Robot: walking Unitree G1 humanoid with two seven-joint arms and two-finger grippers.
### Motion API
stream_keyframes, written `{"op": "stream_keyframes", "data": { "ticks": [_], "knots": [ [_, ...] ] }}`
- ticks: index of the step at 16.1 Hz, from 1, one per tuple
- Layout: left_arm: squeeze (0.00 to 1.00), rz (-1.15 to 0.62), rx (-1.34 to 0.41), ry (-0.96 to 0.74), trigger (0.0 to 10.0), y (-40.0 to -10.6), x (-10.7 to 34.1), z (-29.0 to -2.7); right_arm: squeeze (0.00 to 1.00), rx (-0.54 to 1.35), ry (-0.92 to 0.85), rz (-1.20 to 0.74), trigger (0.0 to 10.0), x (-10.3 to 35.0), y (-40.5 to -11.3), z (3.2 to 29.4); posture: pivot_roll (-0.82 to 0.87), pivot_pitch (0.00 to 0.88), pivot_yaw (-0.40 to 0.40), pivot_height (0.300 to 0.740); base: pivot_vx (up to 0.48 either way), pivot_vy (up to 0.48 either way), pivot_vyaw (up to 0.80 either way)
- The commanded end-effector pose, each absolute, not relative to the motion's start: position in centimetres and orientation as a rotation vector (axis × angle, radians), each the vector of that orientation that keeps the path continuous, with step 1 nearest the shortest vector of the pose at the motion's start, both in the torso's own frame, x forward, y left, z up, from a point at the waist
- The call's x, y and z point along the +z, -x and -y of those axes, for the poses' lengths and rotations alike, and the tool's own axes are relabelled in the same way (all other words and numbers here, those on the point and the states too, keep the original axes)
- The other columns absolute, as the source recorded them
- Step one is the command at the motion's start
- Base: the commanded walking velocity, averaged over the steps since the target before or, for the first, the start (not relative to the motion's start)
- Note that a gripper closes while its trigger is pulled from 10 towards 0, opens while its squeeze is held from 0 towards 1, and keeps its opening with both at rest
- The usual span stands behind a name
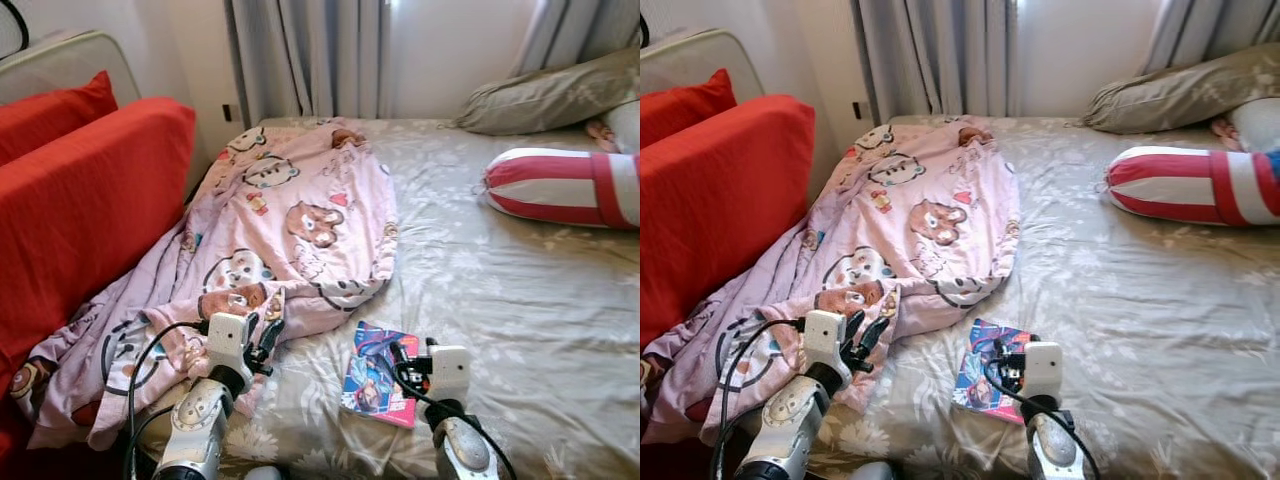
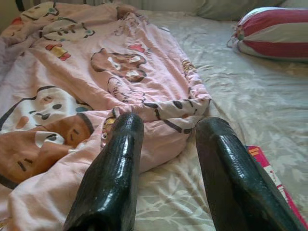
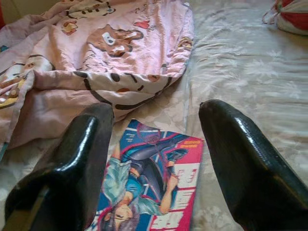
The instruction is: Clean up the room
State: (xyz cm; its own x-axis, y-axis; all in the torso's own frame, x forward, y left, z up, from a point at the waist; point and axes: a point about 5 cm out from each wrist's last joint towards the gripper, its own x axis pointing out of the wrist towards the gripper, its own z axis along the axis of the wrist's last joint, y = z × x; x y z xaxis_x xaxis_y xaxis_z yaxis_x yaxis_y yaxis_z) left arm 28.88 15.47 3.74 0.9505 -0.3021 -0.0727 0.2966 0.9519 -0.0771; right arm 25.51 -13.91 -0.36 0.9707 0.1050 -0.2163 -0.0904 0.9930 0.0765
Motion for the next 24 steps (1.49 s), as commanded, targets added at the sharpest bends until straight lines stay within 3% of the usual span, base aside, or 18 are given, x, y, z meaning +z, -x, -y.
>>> {"op": "stream_keyframes", "data": {
  "ticks": [1,6,9,18,24],
  "knots": [
    [0.00,-0.072,-0.302,0.061,10.0,-29.0,4.2,-15.9,0.00,0.098,-0.067,-0.241,10.0,-0.5,-25.6,13.7,0.02,0.000,0.036,0.655,0.000,0.000,0.00],
    [0.00,-0.073,-0.293,0.055,10.0,-28.8,4.1,-16.2,0.00,0.091,-0.062,-0.252,10.0,-0.7,-25.6,13.6,0.02,0.000,0.042,0.613,0.000,0.000,0.00],
    [0.00,-0.071,-0.294,0.056,10.0,-28.8,4.1,-16.2,0.00,0.074,-0.067,-0.273,10.0,-0.9,-25.6,13.8,0.03,0.000,0.043,0.613,0.000,0.000,0.00],
    [0.00,-0.060,-0.305,0.036,10.0,-28.5,4.6,-16.5,0.00,-0.049,-0.366,-0.439,10.0,-1.6,-27.5,14.7,0.06,0.003,0.060,0.613,0.000,0.000,0.00],
    [0.00,-0.060,-0.306,0.017,10.0,-28.4,4.7,-16.6,0.00,0.024,-0.287,-0.461,10.0,-1.9,-27.3,13.9,0.07,0.000,0.062,0.613,0.000,0.000,0.00]
  ]
}}
